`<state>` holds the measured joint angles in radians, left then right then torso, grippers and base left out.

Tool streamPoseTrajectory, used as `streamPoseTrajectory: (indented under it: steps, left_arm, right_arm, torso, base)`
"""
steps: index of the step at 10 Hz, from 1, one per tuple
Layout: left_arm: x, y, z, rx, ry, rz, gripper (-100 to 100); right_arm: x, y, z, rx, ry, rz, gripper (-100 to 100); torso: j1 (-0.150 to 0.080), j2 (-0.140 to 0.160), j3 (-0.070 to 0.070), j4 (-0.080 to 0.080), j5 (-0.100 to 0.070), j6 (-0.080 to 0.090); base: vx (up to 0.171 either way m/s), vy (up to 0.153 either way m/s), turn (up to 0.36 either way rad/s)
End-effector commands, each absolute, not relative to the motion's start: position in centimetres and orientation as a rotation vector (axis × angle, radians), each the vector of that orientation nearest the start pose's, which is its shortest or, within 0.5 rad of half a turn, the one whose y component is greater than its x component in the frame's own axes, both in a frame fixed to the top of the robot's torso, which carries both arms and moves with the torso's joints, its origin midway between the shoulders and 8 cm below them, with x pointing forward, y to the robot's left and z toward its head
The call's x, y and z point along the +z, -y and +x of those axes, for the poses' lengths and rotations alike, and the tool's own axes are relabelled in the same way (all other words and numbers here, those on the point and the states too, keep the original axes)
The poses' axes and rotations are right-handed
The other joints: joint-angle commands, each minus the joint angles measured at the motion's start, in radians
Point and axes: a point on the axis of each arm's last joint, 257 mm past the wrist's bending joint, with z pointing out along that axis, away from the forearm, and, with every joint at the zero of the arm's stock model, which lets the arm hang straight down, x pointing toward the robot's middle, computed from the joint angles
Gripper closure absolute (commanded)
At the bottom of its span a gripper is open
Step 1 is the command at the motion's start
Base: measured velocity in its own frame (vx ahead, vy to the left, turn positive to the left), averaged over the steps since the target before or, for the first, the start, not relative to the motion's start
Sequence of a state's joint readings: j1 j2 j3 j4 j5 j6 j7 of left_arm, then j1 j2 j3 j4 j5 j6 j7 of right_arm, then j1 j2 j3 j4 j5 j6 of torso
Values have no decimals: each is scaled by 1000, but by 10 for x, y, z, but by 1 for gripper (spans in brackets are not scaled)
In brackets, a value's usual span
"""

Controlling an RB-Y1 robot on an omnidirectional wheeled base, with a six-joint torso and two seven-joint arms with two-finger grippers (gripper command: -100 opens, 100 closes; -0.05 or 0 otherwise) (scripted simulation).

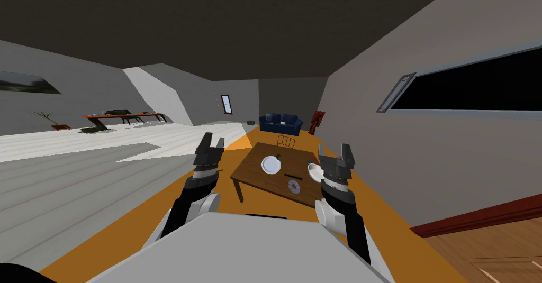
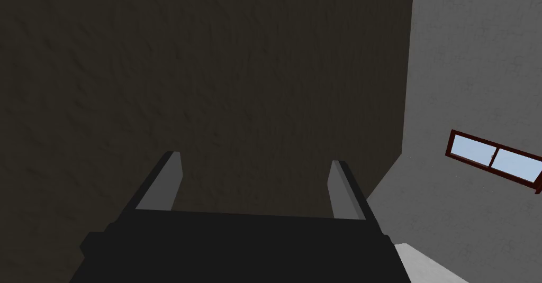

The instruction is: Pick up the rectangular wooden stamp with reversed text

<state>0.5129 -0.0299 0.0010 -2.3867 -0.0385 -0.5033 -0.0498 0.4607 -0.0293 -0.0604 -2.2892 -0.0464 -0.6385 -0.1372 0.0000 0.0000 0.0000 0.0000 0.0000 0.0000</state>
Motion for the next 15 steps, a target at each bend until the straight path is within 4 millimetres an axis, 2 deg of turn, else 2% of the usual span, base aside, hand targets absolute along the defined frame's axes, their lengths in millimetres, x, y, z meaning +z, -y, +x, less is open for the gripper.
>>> streamPoseTrajectory:
  steps: [1,7,8,11,12,15]
  left_arm:
    - [68,-275,319,-1243,-551,-558,0]
    - [68,-275,319,-1243,-551,-558,0]
    - [68,-275,319,-1243,-551,-558,0]
    - [68,-275,319,-1243,-551,-558,0]
    - [68,-275,319,-1243,-551,-558,0]
    - [68,-275,319,-1243,-551,-558,0]
  right_arm:
    - [66,285,316,1465,-471,524,-100]
    - [55,240,331,1538,-622,374,-100]
    - [55,239,331,1537,-631,367,-100]
    - [32,210,343,1568,-745,285,-100]
    - [32,209,343,1567,-754,278,-100]
    - [-6,180,354,1577,-900,202,-100]
  torso:
    - [0,0,0,0,0,0]
    - [1,4,2,1,0,0]
    - [1,4,2,1,0,0]
    - [1,2,1,1,0,0]
    - [1,3,2,1,0,0]
    - [1,3,2,1,0,0]
  base:
    - [-17,3,31]
    - [-55,15,96]
    - [-41,12,46]
    - [-45,20,175]
    - [-43,16,67]
    - [-48,18,226]
